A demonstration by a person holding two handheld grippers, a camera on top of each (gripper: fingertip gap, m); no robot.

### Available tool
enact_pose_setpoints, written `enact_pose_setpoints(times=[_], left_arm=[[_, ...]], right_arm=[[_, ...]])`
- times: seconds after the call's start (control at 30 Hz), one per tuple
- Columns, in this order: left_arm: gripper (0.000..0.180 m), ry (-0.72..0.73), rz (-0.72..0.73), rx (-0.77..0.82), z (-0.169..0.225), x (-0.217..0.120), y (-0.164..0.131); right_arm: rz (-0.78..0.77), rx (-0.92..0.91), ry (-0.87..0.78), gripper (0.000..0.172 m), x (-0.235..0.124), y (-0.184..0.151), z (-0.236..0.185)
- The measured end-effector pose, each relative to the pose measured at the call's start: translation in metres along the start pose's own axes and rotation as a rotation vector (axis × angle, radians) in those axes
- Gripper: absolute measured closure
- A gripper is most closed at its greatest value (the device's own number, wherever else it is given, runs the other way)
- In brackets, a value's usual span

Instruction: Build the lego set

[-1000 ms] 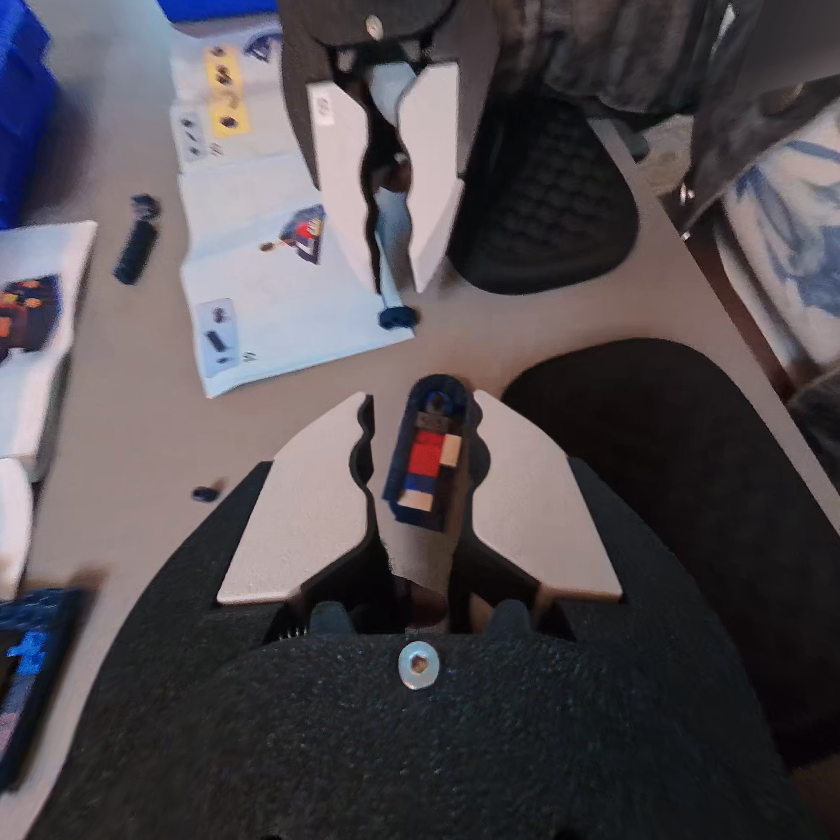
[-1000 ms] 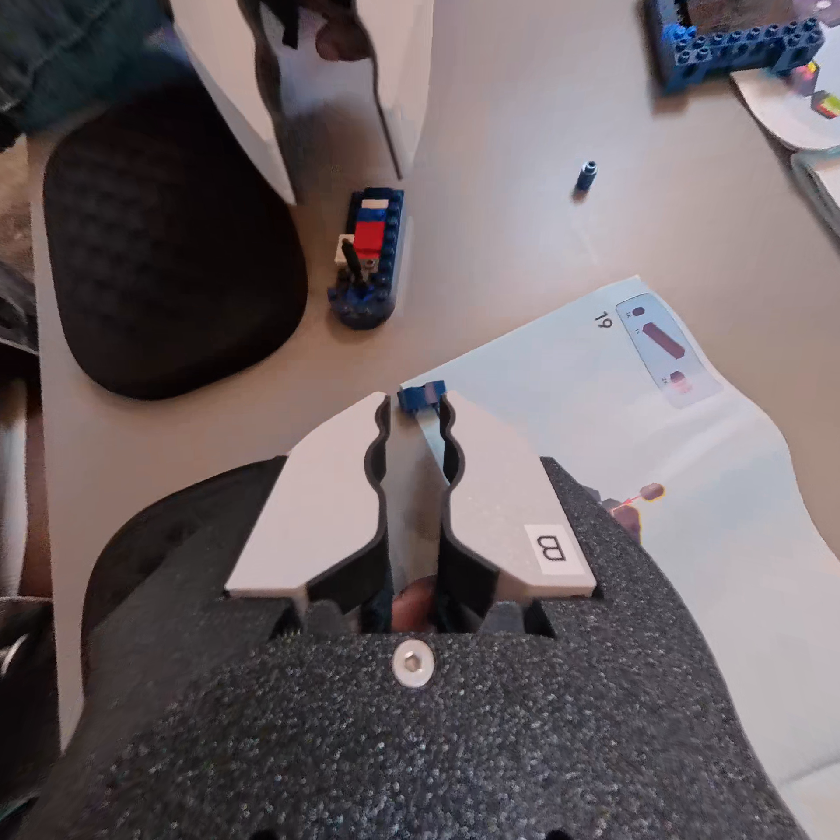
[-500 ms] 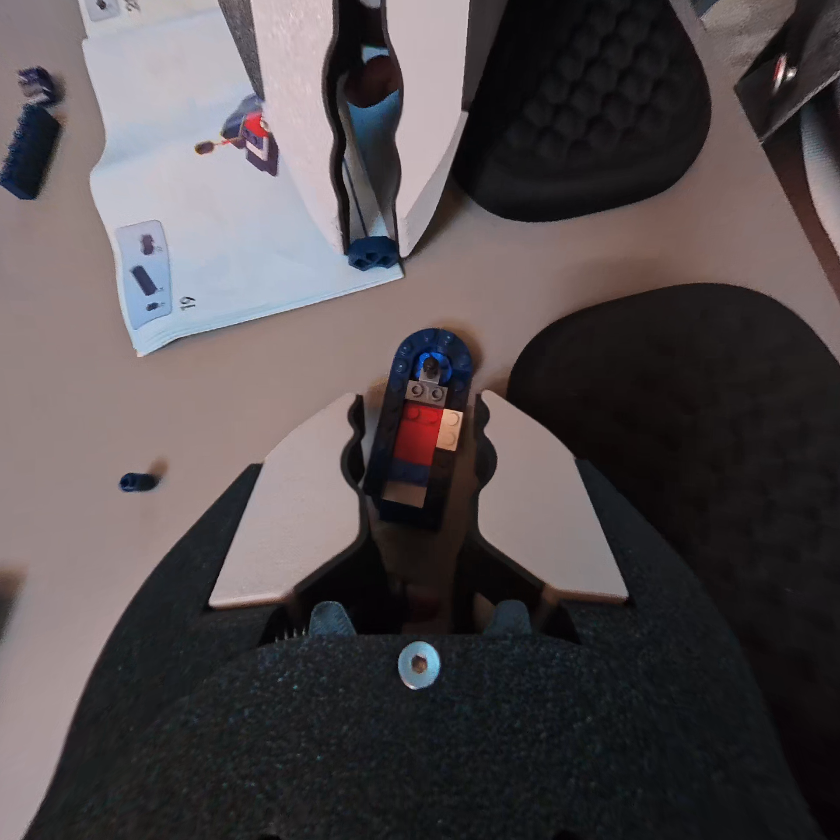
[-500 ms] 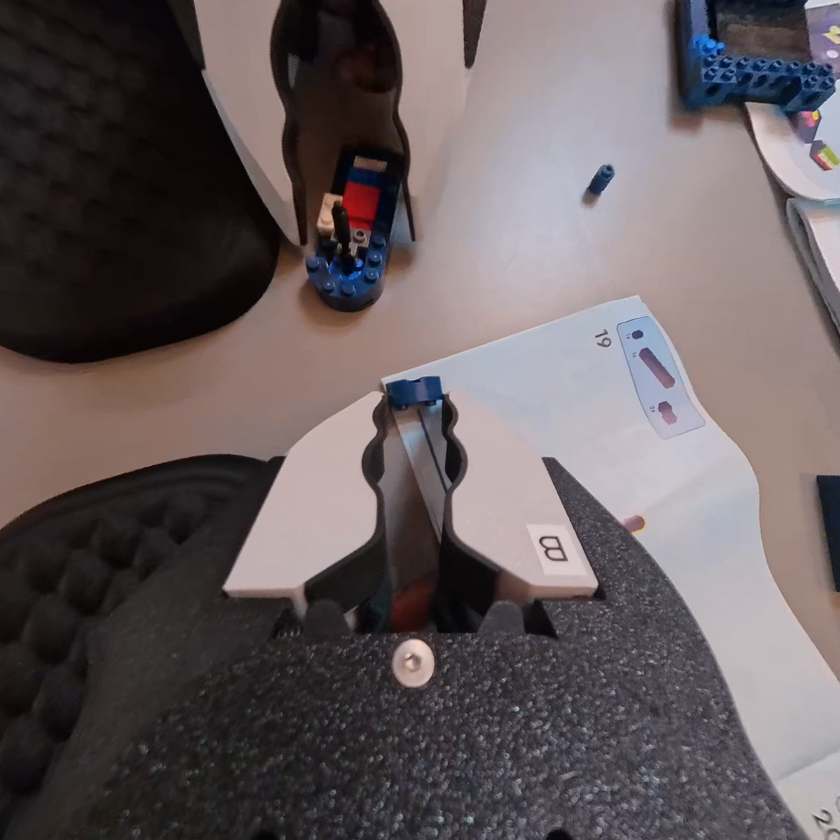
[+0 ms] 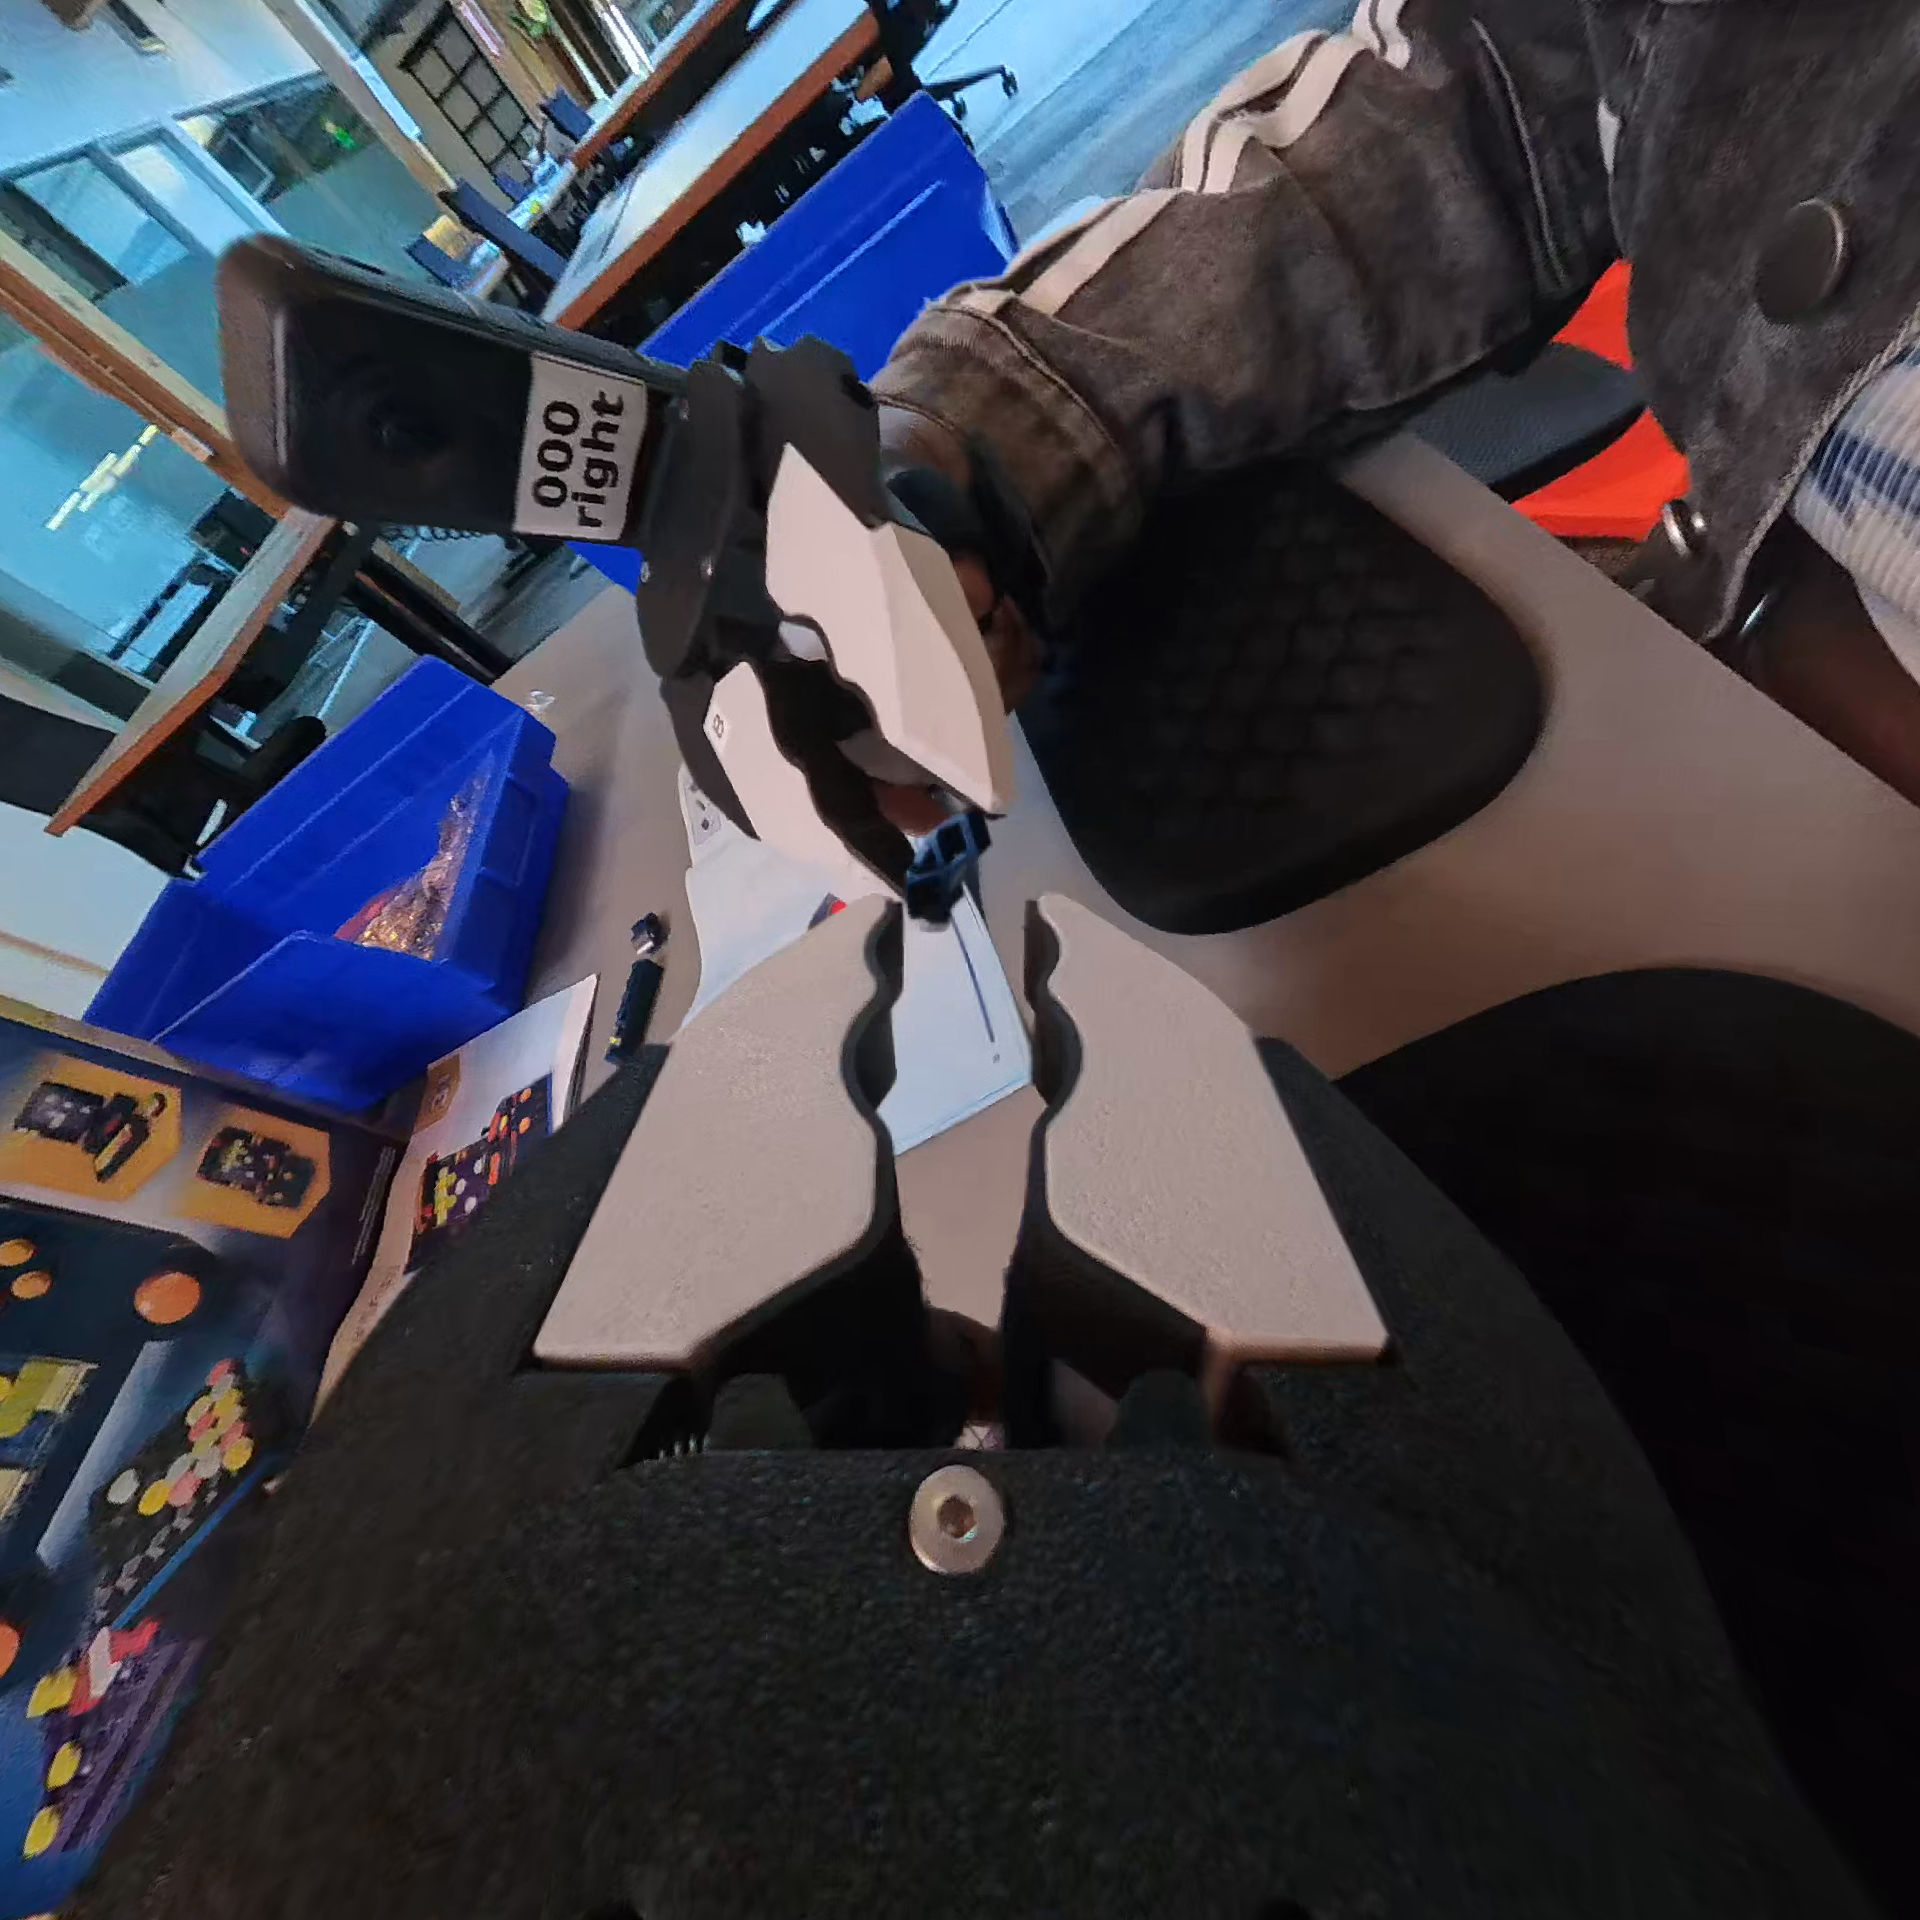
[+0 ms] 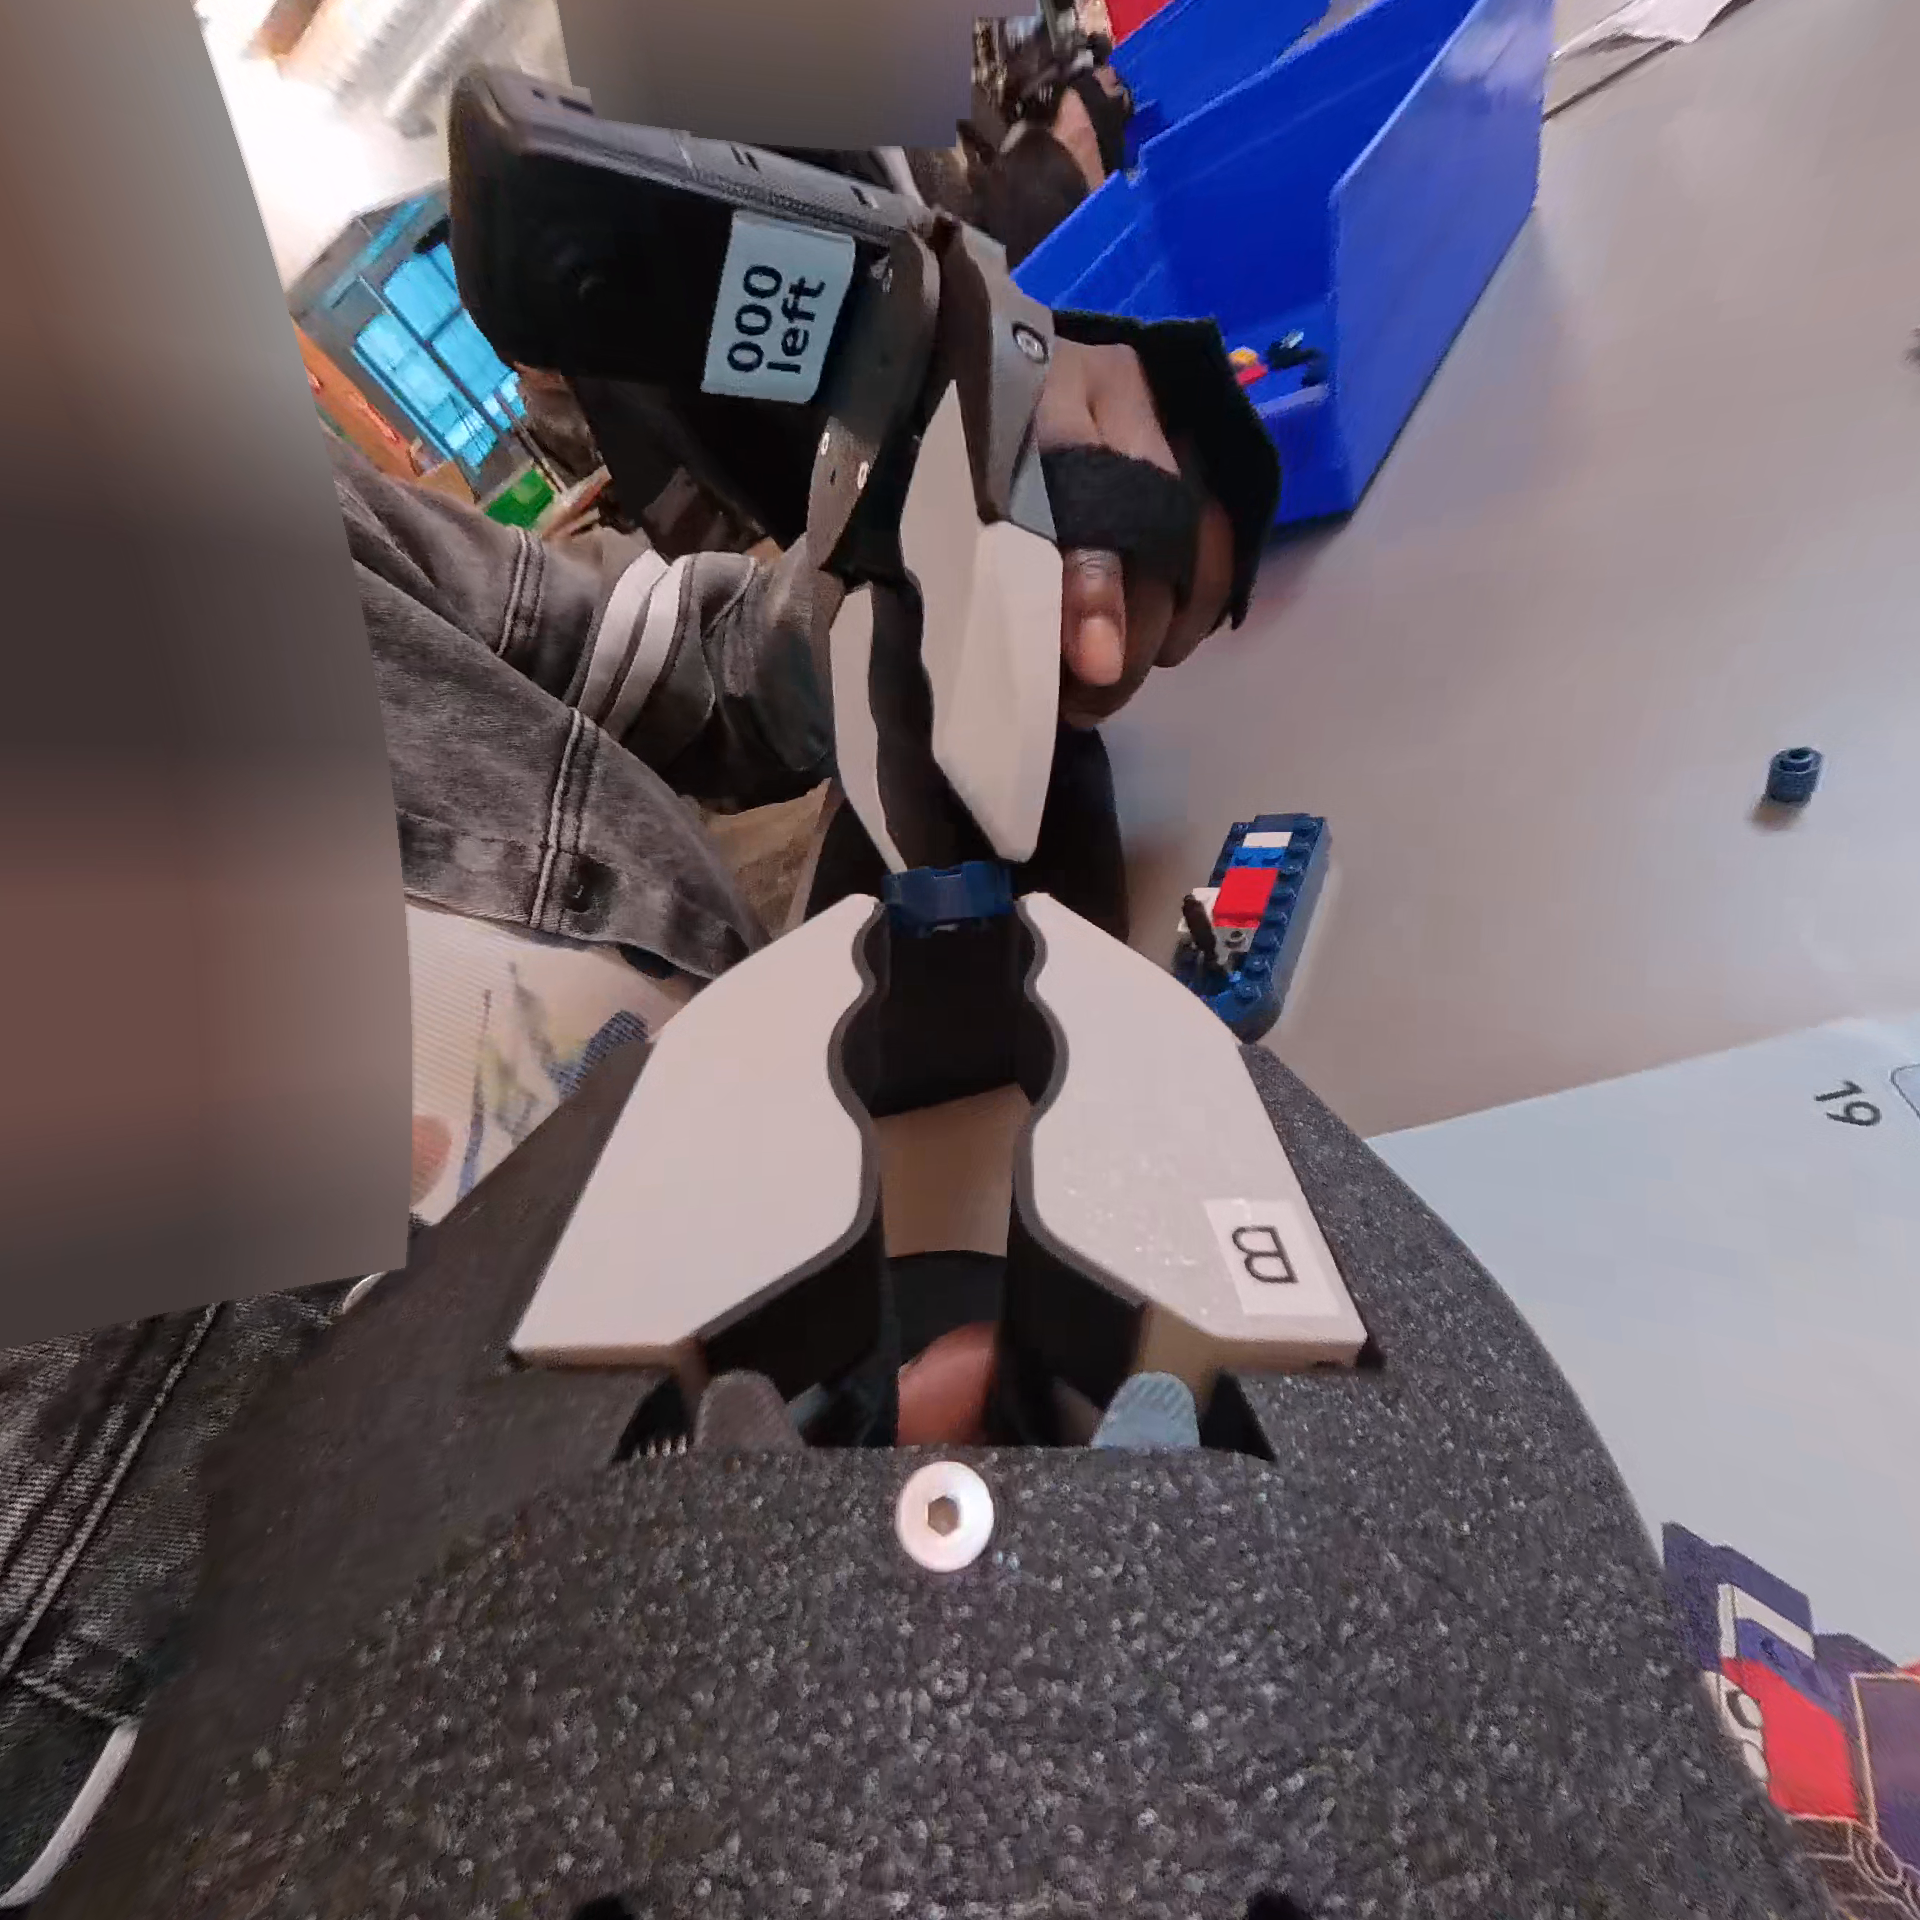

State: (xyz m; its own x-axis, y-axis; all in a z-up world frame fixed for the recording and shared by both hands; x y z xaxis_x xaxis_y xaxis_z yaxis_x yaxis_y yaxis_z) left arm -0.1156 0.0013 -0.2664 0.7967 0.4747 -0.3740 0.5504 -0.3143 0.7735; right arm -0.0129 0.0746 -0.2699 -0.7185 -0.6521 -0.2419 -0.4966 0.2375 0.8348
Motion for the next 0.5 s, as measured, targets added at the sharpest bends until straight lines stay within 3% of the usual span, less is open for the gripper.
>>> enact_pose_setpoints(times=[0.13, 0.33, 0.4, 0.5], left_arm=[[0.171, 0.002, 0.038, 0.003, 0.000, -0.002, 0.004], [0.172, 0.029, 0.051, -0.010, -0.002, -0.001, 0.010], [0.173, 0.111, 0.135, -0.144, -0.012, -0.005, 0.016], [0.173, 0.188, 0.437, -0.518, -0.030, -0.015, 0.022]], right_arm=[[-0.048, -0.006, 0.020, 0.150, 0.003, 0.003, -0.005], [-0.072, -0.016, 0.006, 0.150, 0.000, 0.008, -0.008], [0.040, -0.073, -0.038, 0.150, -0.008, 0.019, -0.011], [0.328, -0.322, -0.273, 0.146, -0.021, 0.040, -0.021]])
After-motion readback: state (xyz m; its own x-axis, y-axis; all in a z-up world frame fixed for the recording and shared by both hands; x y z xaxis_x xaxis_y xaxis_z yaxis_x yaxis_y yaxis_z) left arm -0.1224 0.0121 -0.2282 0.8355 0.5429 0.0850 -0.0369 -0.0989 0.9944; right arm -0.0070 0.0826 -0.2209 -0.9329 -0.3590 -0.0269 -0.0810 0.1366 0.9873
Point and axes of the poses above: each gripper's, where its closed fingertips meet, x out along the fingers, y out of its top, z = x × y across the jaws, the point moved 7 cm from there along -x, back along the fingers, and after that the axes turned 2 degrees about -z, right-handed, at the moved point
